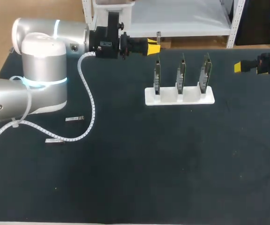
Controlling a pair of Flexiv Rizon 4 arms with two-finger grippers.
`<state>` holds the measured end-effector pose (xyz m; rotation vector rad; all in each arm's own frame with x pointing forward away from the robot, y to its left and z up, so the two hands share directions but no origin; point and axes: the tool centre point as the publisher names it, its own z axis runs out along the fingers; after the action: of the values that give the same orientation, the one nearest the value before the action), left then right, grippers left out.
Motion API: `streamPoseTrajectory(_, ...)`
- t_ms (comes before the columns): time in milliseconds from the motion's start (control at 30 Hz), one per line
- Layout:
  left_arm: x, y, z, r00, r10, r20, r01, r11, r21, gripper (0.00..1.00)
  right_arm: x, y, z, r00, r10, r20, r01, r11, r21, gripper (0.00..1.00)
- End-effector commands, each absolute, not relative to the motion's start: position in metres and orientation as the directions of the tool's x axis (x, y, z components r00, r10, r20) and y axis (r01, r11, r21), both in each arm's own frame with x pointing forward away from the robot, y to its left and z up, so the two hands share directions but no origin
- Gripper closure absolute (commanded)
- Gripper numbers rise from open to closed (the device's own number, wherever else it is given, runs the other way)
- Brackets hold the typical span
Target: Pick up the optical module with the left hand, and insert it into the network port with the right hand.
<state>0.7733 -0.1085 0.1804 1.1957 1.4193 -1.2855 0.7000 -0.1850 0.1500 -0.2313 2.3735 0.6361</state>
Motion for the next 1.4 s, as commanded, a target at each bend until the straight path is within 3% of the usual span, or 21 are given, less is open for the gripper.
streamPoseTrajectory(33, 0.772, -0.109, 0.177, -0.19, 0.101, -0.977, 0.982, 0.007, -0.19, 1.0, 0.7, -0.185, 0.15, -0.766, 0.0, -0.643, -0.321, 0.866, 0.383, 0.0)
streamPoseTrajectory(1133, 0.768, -0.111, 0.166, -0.218, 0.108, -0.97, 0.976, 0.024, -0.217, 1.0, 0.7, -0.185, 0.15, -0.766, 0.0, -0.643, -0.321, 0.866, 0.383, 0.0)
streamPoseTrajectory(1400, 0.768, -0.111, 0.166, -0.218, 0.108, -0.97, 0.976, 0.024, -0.217, 1.0, 0.73, -0.17, 0.166, -0.669, -0.187, -0.719, -0.572, 0.748, 0.338, 0.0)
